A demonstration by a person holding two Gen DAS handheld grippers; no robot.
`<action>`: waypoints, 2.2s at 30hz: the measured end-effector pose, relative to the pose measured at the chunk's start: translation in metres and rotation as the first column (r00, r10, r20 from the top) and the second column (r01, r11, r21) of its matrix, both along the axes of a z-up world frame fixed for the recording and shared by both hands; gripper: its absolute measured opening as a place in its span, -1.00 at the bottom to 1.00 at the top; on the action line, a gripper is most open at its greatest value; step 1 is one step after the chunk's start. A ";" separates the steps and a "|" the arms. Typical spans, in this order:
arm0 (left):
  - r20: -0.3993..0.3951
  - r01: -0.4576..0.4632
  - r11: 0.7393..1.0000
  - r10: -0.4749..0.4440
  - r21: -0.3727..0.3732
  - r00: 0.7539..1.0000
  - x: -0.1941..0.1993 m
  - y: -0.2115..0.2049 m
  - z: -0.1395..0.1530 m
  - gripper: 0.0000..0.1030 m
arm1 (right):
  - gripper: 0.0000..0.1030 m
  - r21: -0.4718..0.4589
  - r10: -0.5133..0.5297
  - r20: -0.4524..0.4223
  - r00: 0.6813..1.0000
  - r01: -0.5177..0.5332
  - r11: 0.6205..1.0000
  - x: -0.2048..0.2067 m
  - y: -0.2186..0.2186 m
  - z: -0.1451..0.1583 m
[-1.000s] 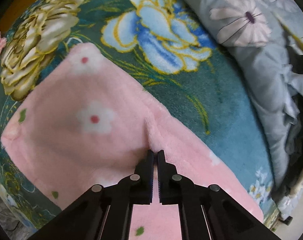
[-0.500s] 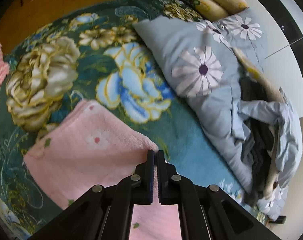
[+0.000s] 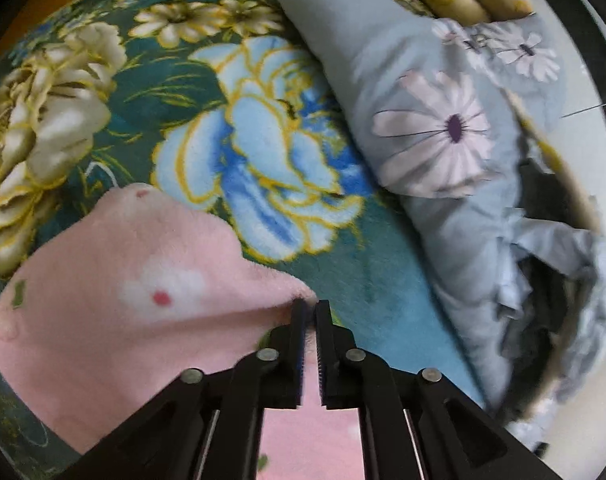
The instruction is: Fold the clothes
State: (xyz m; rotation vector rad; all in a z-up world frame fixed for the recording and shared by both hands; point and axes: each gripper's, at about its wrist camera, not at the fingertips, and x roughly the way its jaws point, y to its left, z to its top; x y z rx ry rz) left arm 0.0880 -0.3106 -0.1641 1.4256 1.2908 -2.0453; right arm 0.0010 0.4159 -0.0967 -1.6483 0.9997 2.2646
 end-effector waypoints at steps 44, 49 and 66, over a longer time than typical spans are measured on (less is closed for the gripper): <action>-0.047 -0.373 0.928 0.373 0.004 0.927 0.194 -0.061 -0.036 0.30 | -0.52 -0.233 -0.396 -0.107 0.912 0.364 0.902 0.182 0.110 -0.059; -0.100 -0.397 0.918 0.397 0.024 0.912 0.193 -0.063 -0.037 0.28 | -0.70 -0.198 -0.375 -0.113 0.920 0.349 0.916 0.168 0.109 -0.043; -0.315 -0.240 0.970 0.215 -0.042 0.924 0.168 -0.071 0.055 -0.76 | -0.76 -0.135 -0.216 -0.403 0.889 0.176 0.975 0.166 0.117 0.089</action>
